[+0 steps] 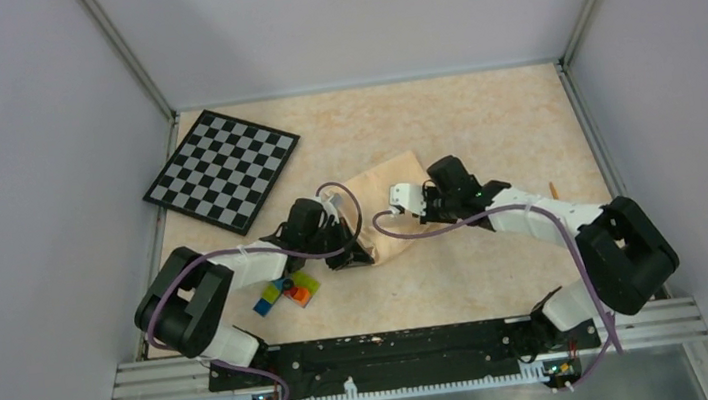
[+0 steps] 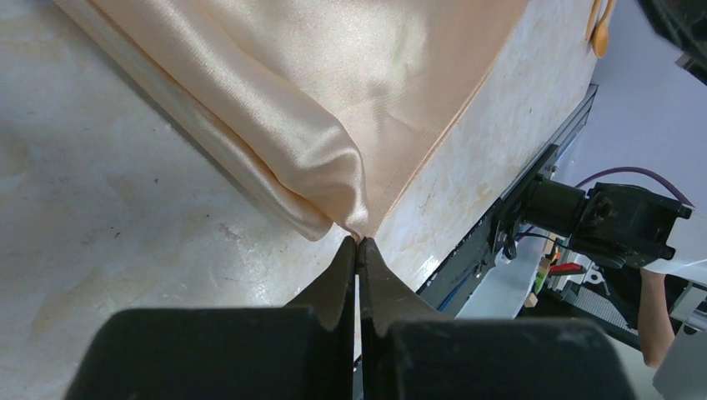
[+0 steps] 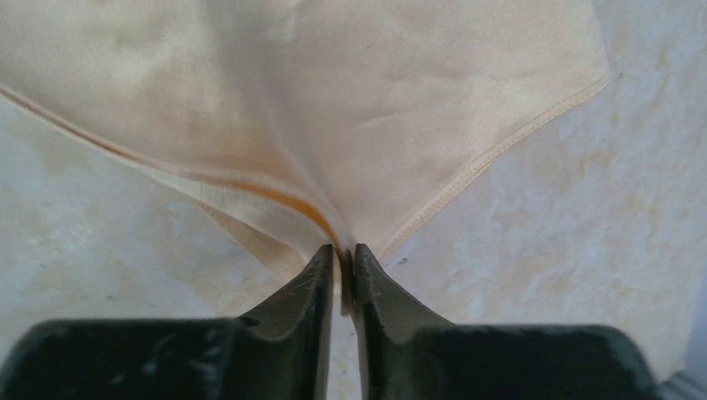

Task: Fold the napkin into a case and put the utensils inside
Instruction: Fold the square-folded napkin at the center of the board.

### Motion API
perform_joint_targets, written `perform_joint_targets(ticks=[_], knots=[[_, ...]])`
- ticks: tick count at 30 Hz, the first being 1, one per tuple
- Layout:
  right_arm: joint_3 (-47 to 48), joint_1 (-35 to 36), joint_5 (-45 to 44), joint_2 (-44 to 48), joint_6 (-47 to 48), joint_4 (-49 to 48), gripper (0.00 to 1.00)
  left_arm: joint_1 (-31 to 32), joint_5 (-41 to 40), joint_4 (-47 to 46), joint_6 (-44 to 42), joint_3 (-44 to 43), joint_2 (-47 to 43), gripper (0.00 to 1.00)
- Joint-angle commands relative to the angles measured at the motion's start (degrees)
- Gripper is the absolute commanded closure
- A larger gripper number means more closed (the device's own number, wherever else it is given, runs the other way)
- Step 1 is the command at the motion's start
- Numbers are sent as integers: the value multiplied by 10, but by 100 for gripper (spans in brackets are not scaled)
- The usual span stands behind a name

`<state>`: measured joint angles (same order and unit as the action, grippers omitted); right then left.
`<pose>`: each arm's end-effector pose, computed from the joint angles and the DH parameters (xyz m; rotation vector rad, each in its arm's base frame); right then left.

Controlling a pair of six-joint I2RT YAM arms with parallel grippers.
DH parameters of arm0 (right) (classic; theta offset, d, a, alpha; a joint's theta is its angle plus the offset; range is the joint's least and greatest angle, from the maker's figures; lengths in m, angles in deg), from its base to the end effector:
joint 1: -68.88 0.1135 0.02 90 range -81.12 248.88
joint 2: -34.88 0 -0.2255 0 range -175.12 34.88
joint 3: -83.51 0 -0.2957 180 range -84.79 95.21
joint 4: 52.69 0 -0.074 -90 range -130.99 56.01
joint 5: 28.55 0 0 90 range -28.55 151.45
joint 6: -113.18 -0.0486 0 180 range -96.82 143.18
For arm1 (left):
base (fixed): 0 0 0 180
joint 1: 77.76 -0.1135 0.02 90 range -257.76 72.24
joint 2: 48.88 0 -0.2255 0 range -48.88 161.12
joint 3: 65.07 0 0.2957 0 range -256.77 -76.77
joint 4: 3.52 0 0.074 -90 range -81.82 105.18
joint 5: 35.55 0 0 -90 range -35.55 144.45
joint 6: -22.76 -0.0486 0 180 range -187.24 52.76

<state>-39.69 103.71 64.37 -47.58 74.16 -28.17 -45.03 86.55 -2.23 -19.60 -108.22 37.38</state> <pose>0.2739 0.1936 0.1149 -1.6817 1.7762 -0.0627 0.2413 -0.1858 0.0559 -0.0255 2.6075 -1.2711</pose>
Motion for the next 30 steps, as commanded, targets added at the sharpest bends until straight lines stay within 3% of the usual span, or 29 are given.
perform_joint_targets(ticks=[1, 4, 6, 8, 10, 12, 15, 17, 20, 24, 30], knots=[[37, 15, 15, 34, -140, 24, 76, 2, 6, -27, -11, 6, -3, 100], [53, 20, 16, 83, -229, 43, 51, 1, 10, -28, -11, 6, -1, 100], [72, 19, -2, 112, -310, 58, 42, 1, 12, -31, -11, 7, 3, 100], [89, 19, -72, 132, -467, 64, 29, 2, 15, -37, -8, 8, 4, 100], [105, -11, -54, 140, -635, 100, 21, 2, 17, -38, -8, 7, 4, 100], [88, -70, 43, 138, -774, 125, 20, 2, 18, -36, -10, 6, 5, 100], [-14, -161, 158, 155, -940, 69, 19, 2, 20, -34, -11, 5, 4, 100], [-95, -201, 187, 175, -1011, 12, 28, 2, 18, -32, -12, 6, 3, 100], [-187, -228, 210, 209, -1091, -113, 32, 1, 17, -34, -11, 10, 1, 100], [-224, -229, 181, 221, -1131, -153, 24, 2, 18, -38, -8, 14, 0, 100], [-314, -234, 173, 203, -1268, -310, 28, 2, 20, -39, -7, 19, -12, 100]])
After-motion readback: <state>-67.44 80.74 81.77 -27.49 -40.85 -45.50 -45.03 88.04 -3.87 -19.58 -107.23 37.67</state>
